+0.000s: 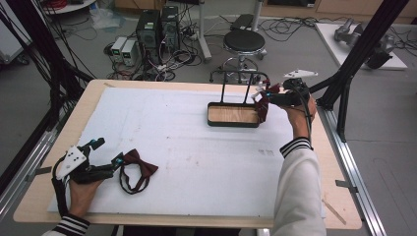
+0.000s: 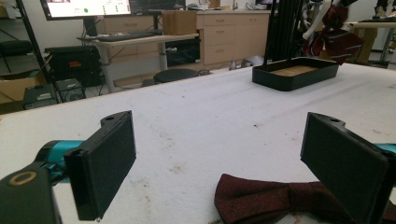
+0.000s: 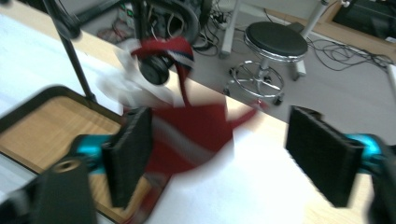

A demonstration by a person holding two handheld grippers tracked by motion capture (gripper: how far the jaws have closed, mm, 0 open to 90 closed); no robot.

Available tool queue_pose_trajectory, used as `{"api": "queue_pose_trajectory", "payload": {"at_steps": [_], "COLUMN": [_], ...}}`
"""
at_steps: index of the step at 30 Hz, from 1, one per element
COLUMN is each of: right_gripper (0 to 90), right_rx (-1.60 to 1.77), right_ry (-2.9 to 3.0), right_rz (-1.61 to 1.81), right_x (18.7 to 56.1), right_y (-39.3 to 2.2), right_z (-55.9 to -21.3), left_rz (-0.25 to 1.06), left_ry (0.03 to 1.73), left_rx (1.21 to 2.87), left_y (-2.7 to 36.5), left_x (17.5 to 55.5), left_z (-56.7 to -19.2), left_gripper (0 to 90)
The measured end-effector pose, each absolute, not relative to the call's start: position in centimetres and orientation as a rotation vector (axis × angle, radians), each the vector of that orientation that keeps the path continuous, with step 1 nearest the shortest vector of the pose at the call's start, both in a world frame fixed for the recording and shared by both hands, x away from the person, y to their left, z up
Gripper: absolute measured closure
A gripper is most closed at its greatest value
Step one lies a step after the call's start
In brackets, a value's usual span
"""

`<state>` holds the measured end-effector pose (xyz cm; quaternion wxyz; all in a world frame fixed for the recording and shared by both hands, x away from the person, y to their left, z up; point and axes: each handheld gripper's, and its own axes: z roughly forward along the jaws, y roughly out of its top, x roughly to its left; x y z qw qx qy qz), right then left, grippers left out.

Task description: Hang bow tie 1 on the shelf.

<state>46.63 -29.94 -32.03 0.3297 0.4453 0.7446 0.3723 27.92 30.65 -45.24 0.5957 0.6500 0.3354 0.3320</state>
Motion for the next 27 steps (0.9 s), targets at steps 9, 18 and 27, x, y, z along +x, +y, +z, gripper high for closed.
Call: {"api": "queue_pose_trajectory", "payload": {"at_steps": [9, 18, 27], "right_gripper": [11.6, 11.1, 11.2], "right_rx": [1.203, 1.181, 1.123], "right_ry": [1.958, 1.979, 1.938], "right_rz": [1.094, 1.184, 1.261], "right_x": [45.9, 43.9, 41.1], "right_y": [-30.3, -30.4, -30.3], "right_z": [-31.5, -30.0, -28.0], "left_rz": [0.772, 0.773, 0.775], "left_ry": [0.778, 0.779, 0.779], "left_rx": [1.511, 1.509, 1.508], "left_y": [30.7, 30.6, 30.6], "left_x": [27.9, 27.9, 27.9], "left_z": [-45.2, -45.2, -45.2], "left_gripper": [10.7, 10.7, 10.7]}}
